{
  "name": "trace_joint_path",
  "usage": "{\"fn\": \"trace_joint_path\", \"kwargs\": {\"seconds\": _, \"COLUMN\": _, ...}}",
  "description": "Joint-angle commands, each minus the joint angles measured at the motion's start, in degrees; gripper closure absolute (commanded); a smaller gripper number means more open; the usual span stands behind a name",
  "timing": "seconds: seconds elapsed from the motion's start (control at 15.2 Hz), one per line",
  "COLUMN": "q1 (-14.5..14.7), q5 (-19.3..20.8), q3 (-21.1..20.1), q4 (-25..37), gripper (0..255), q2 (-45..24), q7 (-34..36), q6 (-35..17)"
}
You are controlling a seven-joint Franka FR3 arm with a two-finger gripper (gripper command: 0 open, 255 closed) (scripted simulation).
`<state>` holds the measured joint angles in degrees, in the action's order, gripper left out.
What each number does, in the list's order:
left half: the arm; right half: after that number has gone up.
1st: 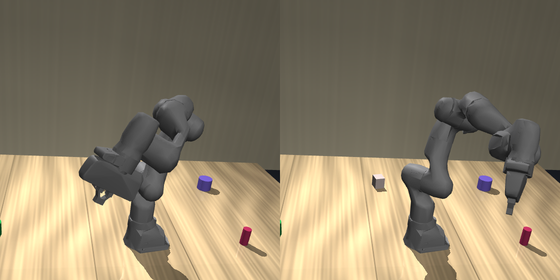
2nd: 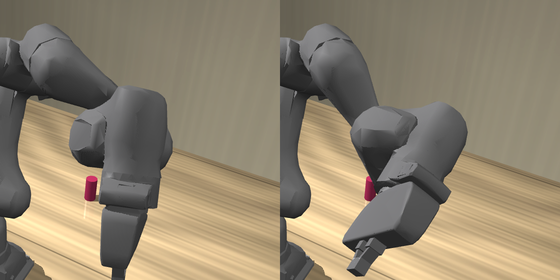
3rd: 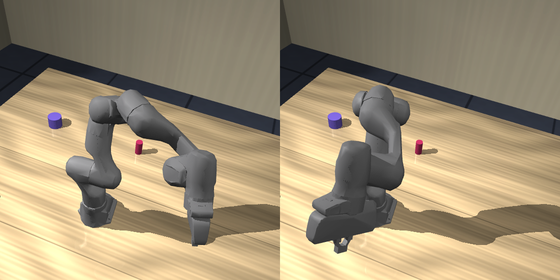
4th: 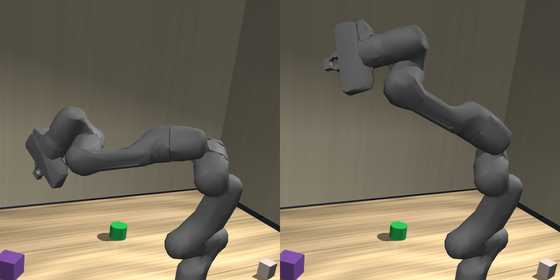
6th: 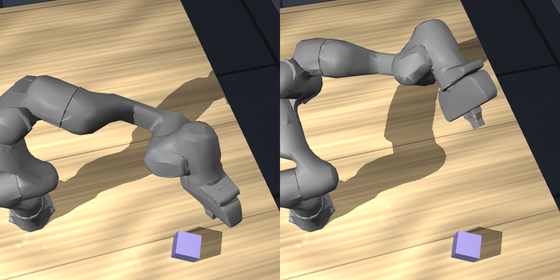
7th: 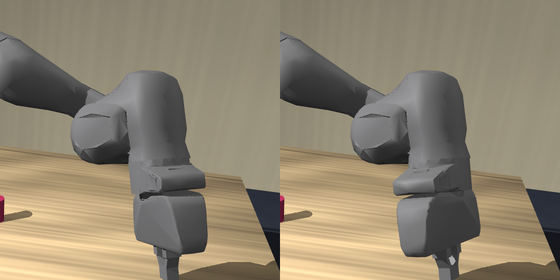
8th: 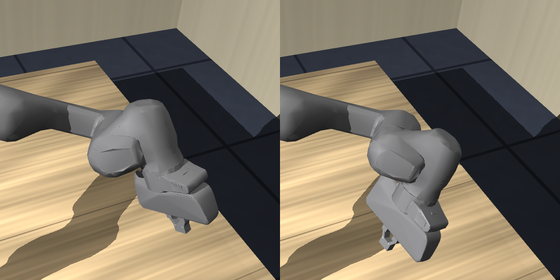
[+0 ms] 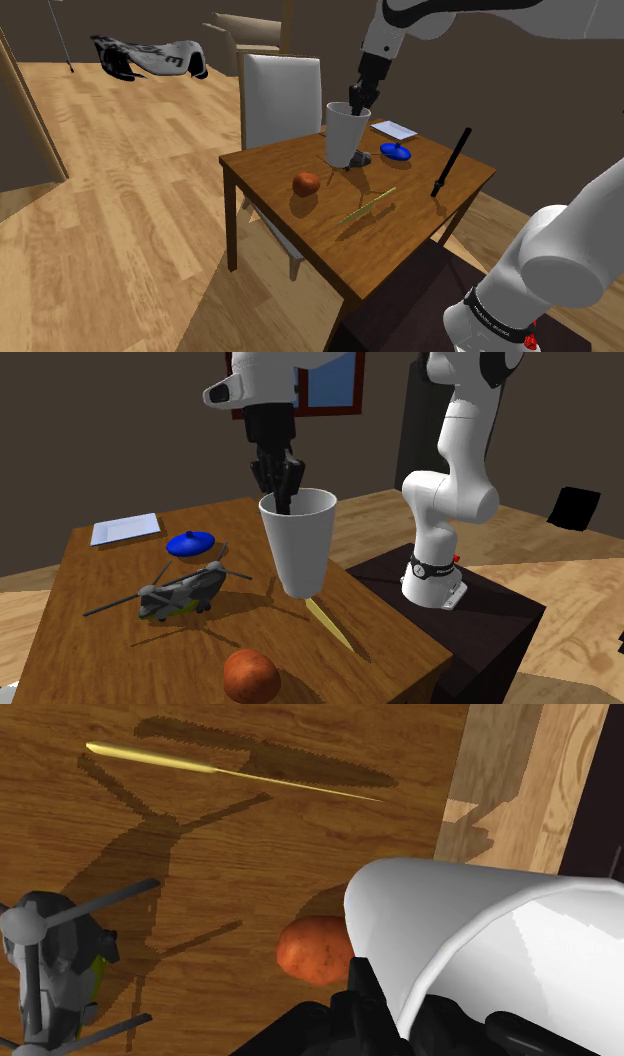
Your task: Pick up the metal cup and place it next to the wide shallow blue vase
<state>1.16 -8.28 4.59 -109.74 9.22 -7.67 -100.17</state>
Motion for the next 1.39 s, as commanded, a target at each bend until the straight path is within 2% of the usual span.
{"fn": "trace_joint_path", "kwargs": {"seconds": 0.0, "q1": -0.02, "q5": 0.03, "q3": 0.04, "q4": 1.79, "gripper": 255, "q2": -0.17, "q7": 0.17, "q6": 1.61}}
{"fn": "trace_joint_path", "kwargs": {"seconds": 0.4, "q1": -0.03, "q5": 0.07, "q3": 0.11, "q4": 6.60, "gripper": 255, "q2": -0.66, "q7": 0.70, "q6": 5.90}}
{"fn": "trace_joint_path", "kwargs": {"seconds": 0.86, "q1": -4.20, "q5": 1.19, "q3": 5.76, "q4": 6.59, "gripper": 255, "q2": -0.17, "q7": -8.79, "q6": 7.74}}
{"fn": "trace_joint_path", "kwargs": {"seconds": 1.32, "q1": -8.37, "q5": 1.85, "q3": 11.63, "q4": 9.87, "gripper": 255, "q2": -2.68, "q7": -18.64, "q6": 9.88}}
